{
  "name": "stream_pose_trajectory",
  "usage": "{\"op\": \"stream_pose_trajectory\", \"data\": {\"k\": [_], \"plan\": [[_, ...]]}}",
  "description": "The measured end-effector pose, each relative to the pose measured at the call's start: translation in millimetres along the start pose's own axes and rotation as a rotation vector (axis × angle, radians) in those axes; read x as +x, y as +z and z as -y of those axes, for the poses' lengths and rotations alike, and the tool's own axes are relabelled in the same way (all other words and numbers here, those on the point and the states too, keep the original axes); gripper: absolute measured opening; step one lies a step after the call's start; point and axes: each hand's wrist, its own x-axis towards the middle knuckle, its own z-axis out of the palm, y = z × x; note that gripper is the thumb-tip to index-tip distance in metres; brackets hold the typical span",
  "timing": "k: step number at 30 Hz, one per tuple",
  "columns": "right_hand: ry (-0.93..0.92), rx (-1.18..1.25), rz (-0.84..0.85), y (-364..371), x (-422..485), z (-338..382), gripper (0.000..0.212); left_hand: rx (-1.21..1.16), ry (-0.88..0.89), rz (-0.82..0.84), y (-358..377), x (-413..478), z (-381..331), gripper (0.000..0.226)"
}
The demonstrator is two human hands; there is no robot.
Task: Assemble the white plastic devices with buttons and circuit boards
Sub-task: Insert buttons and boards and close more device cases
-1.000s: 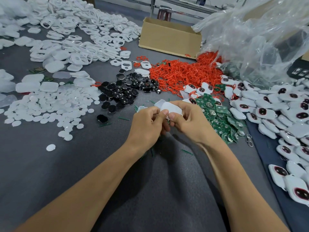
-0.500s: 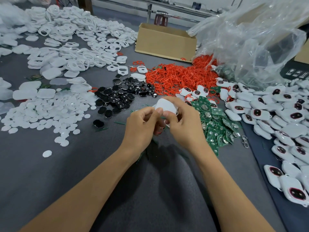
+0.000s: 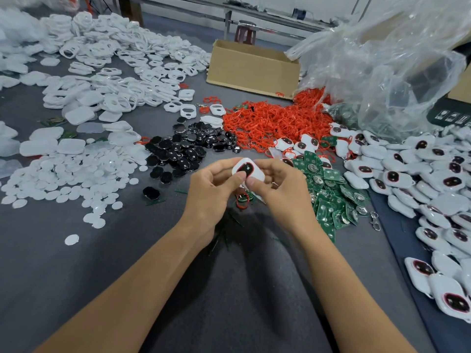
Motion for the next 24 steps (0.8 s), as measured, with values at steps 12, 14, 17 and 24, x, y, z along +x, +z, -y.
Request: {"op": "stream_pose_trajectory", "data": {"k": [12,14,17,24], "plan": [[0.186,0.337,0.156,-3.7,0.6,-0.8,0.033,-0.044,0.003,0.113,1.1,-2.5,-4.9,0.035],[0.189,0.320,0.136,-3.7,1.6,-1.0,0.034,0.002,0.021,0.123,1.6,-3.9,-5.9,0.037],[0.184,0.316,0.094,-5.4,2.3,-1.8,0.034,0.059,0.038,0.127,3.8,-5.7,-7.4,0.037],[0.156,0.330,0.130,-2.8,1.3,-1.7,0.032,-0.009,0.002,0.102,2.3,-4.0,-8.2,0.035]]}}
